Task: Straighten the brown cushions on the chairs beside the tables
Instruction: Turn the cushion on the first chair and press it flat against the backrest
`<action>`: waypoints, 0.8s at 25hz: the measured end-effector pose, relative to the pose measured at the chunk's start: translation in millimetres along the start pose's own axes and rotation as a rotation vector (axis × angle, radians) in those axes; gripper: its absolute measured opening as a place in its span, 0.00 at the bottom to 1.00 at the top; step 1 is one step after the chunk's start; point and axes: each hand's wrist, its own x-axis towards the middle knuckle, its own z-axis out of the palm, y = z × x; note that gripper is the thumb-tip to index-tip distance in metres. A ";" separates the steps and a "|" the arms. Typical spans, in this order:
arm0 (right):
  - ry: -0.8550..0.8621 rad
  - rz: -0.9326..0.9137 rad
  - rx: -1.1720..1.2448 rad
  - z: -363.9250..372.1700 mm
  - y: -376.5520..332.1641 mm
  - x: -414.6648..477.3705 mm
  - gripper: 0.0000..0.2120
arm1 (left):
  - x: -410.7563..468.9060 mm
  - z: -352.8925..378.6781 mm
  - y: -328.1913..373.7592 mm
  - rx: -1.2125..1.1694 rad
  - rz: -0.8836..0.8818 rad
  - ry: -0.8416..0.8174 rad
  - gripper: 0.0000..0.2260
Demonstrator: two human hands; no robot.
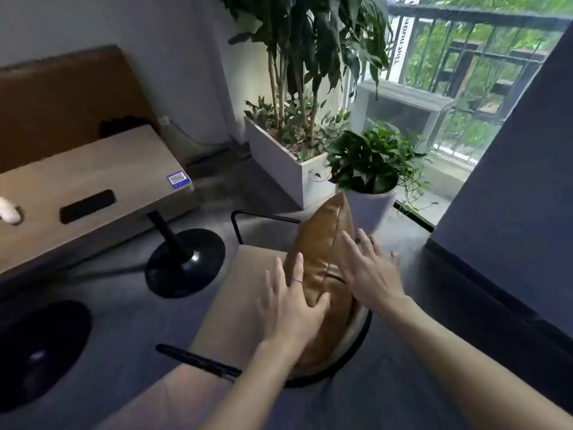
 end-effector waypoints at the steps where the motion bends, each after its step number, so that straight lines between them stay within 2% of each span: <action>1: -0.072 0.054 0.007 12.0 8.0 -0.9 0.30 | 0.8 16.2 3.4 -0.012 -0.058 -0.082 0.42; 4: -0.169 0.171 0.154 51.7 28.1 -2.9 0.29 | -0.9 58.3 9.9 0.136 -0.123 -0.149 0.47; 8: -0.160 0.328 0.556 80.2 33.9 1.4 0.26 | -8.9 92.0 7.7 0.460 0.096 0.010 0.50; 10: -0.176 0.433 0.685 94.7 39.8 -1.1 0.25 | -13.4 109.3 5.6 0.593 0.197 0.020 0.49; 12: -0.188 0.530 0.702 107.0 44.0 -6.6 0.27 | -15.9 124.8 6.2 0.733 0.260 0.012 0.45; 16: -0.183 0.642 0.775 117.0 40.1 -12.5 0.38 | -9.3 138.2 -2.8 0.833 0.325 0.089 0.28; 18: -0.173 0.738 0.882 126.7 39.3 -13.6 0.37 | -6.7 142.0 -8.0 0.866 0.365 0.116 0.27; 20: -0.170 0.798 0.971 133.7 41.2 -15.1 0.29 | -7.4 141.0 -10.2 0.852 0.366 0.141 0.27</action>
